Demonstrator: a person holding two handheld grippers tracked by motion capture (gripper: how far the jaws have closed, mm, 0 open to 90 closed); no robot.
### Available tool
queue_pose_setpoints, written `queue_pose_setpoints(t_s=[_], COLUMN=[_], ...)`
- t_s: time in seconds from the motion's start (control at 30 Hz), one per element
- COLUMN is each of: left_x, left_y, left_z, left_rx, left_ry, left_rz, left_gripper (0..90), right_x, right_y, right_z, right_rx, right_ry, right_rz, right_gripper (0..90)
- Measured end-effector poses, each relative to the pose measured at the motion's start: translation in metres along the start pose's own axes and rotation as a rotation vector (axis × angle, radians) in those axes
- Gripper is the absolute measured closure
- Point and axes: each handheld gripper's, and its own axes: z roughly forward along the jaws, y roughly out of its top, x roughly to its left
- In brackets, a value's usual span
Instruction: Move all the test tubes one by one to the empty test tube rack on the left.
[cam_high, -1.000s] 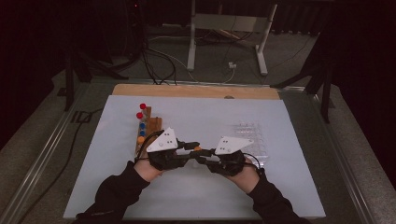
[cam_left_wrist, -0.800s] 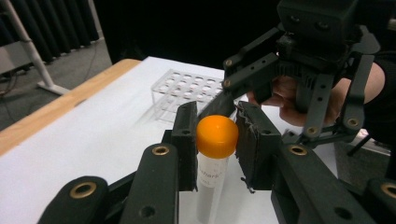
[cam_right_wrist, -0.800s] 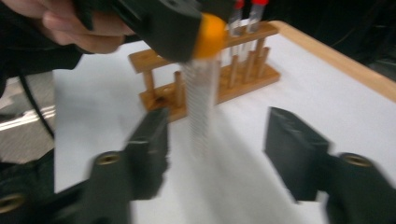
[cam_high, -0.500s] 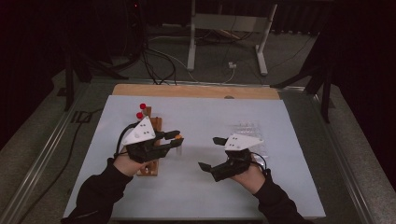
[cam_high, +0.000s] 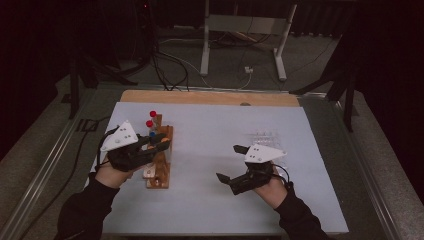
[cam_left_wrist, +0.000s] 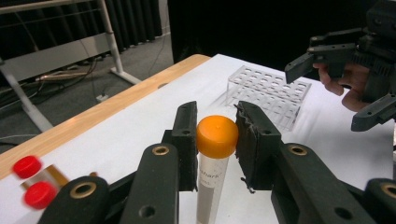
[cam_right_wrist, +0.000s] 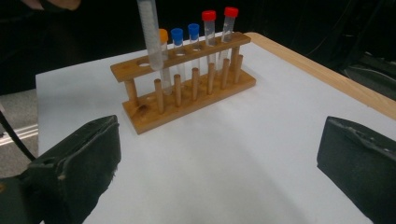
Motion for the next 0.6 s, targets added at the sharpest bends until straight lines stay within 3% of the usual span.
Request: queue_pose_setpoints(t_s=[0.37, 0.6], left_x=[0.013, 0.018], left_y=[-0.016, -0.027], left_z=[-0.025, -0.026], left_rx=[0.006, 0.026], left_ry=[0.063, 0.088], left_rz=[-0.039, -0.061], left_gripper=[71.4, 71.4], right_x=[0.000, 0.001], right_y=[-0.001, -0.001], right_z=[-0.001, 0.001], right_rx=[-0.001, 0.011], right_ry=[0.000, 0.007], right_rz=[0.002, -0.001], right_gripper=[0.0, 0.0])
